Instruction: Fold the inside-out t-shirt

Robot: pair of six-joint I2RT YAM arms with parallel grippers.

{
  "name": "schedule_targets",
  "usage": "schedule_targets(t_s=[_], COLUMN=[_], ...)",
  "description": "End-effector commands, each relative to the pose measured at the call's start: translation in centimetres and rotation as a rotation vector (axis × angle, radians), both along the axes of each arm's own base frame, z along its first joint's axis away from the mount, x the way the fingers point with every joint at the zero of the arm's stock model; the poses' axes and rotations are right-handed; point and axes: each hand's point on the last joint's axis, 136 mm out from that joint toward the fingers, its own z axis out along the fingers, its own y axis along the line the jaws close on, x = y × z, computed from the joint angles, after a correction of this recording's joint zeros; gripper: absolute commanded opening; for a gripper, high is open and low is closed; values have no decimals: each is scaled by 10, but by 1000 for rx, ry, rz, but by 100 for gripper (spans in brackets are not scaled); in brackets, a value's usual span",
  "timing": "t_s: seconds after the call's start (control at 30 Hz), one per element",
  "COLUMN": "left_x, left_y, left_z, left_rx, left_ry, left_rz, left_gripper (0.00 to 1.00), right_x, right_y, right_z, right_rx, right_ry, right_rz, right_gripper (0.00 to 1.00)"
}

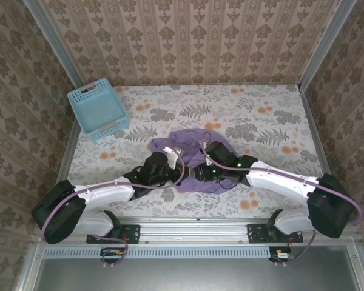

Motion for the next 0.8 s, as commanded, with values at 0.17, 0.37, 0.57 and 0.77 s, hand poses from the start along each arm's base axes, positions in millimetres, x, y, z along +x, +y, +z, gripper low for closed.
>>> schedule_targets(t_s=[0.17, 0.37, 0.57, 0.77], left_x=[4, 2, 1, 2], left_y=[6, 6, 5, 7], left_z=[-6, -6, -4, -6], left_rx=[-11, -20, -33, -32], left_ry=[11, 9, 3, 4], left_rz=[42, 34, 33, 40], left_gripper=[3, 4, 4, 5], right_x=[32, 37, 42, 43], right_y=[11, 24, 24, 25], right_z=[-14, -14, -31, -38], right_rx=[-48, -9, -64, -86], right_ry=[-1, 3, 26, 29], right_rz=[-89, -63, -70, -63], right_gripper=[33, 40, 41, 30])
